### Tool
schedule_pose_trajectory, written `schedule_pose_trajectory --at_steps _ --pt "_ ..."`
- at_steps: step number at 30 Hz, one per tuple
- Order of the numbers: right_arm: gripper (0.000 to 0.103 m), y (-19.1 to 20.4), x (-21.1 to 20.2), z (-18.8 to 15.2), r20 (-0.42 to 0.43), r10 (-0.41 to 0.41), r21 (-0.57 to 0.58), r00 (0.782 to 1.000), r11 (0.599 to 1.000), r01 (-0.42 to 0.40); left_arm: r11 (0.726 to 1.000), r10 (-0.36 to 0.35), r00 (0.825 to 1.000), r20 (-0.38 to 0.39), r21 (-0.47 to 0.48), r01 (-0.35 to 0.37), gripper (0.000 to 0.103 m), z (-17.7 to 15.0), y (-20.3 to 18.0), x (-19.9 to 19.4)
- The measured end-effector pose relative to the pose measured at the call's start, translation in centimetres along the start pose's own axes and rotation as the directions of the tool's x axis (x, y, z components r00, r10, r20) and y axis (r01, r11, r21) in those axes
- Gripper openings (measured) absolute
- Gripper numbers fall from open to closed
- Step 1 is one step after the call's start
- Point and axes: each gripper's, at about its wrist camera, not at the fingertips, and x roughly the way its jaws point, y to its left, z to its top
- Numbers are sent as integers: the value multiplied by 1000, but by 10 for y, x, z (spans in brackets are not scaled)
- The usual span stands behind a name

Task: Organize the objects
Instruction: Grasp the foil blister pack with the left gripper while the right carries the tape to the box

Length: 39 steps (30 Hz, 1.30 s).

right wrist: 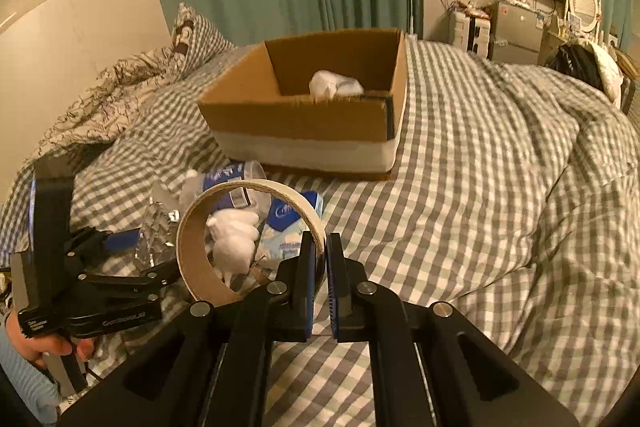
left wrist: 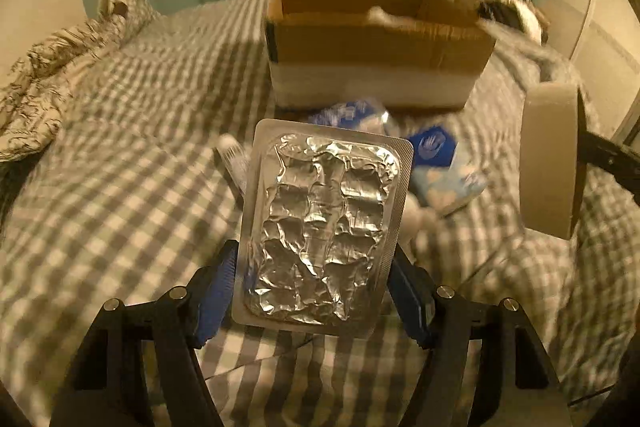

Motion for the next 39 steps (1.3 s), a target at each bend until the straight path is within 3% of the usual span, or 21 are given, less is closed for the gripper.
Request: schedule_pose_trajectory --at_steps 4,10,15,19,25,29,33,36,38,39 --pt "5 -1 -28 17 64 -10 -12 998 1000 11 999 -21 996 92 -24 23 72 25 3 -35" --pt "5 3 -64 65 173 -38 -66 984 997 50 999 -43 975 218 -3 45 72 84 -1 -74" --pt "5 2 -76 116 247 -58 -100 967 991 85 999 -43 956 292 24 38 72 135 -9 -81" --pt "5 -1 -63 157 278 -65 -113 958 989 100 999 -29 946 322 34 19 72 176 -15 -68" --pt "5 -16 -10 203 270 -78 -94 960 990 107 1000 -23 952 306 20 18 72 223 -15 -17" --pt "5 -27 37 220 232 -89 -80 969 991 110 999 -28 965 261 24 22 72 234 -14 28" --pt "6 -33 85 219 169 -102 -77 980 990 116 998 -46 980 195 44 38 73 228 -10 68" --pt "7 -41 110 209 143 -64 -65 988 995 74 997 -59 985 162 50 51 75 223 -8 84" --pt "11 -43 116 204 134 -46 -58 990 997 54 997 -52 987 152 56 44 82 221 -10 85" --pt "21 -44 118 203 126 -38 -57 991 997 46 998 -38 988 150 55 30 86 220 -10 84"
